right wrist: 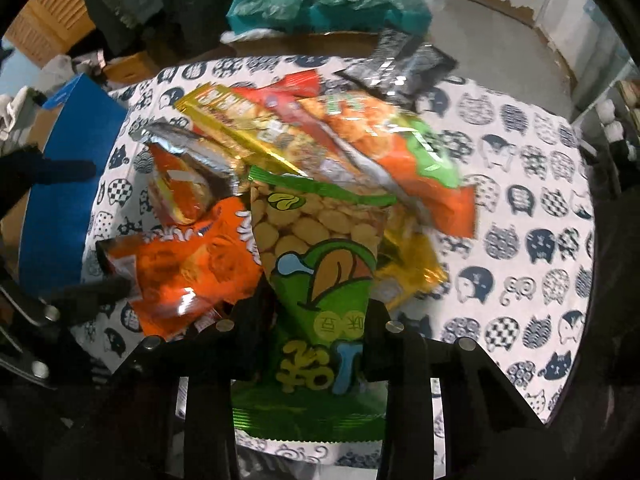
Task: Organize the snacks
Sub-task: 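Grasp the orange packet with the left gripper while the right grasps the green peanut bag, then carry both packets over the box and open both grippers to drop them, then move both grippers back over the snack pile, then grasp the long gold bar packet with the right gripper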
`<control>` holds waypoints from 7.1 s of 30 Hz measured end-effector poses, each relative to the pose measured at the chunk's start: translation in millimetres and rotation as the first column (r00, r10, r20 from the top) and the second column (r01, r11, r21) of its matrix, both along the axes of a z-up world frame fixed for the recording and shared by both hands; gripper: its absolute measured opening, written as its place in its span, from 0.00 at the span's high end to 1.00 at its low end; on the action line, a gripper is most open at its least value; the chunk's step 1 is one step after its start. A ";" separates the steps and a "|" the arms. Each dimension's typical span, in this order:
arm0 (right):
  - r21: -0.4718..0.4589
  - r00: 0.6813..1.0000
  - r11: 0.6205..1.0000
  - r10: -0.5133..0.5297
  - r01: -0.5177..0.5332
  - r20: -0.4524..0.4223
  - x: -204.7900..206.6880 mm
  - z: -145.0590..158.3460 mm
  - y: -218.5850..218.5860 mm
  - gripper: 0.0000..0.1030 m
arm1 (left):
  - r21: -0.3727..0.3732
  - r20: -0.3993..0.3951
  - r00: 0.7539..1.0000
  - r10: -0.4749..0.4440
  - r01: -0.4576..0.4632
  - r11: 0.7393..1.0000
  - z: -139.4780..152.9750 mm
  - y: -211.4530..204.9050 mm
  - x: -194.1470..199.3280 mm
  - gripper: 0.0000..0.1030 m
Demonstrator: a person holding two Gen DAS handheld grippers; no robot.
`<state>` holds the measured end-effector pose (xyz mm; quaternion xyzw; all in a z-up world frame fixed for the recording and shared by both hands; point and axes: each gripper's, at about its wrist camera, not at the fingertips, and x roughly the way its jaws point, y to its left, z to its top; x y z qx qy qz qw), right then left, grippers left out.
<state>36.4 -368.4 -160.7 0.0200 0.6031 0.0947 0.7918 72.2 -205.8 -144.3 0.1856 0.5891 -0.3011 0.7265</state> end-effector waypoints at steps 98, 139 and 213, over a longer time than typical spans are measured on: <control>0.050 0.875 0.881 0.458 -0.471 0.158 28.1 82.3 360.1 0.67 | -0.064 0.269 0.781 0.564 -0.569 0.820 67.1 349.6 -37.5 0.42; 0.064 0.970 0.979 0.182 -0.195 0.164 28.0 75.8 196.9 0.33 | -0.052 0.319 0.849 0.420 -0.427 0.903 87.5 241.3 -30.2 0.22; -0.122 0.959 0.964 -0.253 0.238 -0.130 1.0 -98.5 -20.0 0.54 | 0.134 0.072 0.988 0.137 -0.146 0.980 -67.9 27.4 18.8 0.23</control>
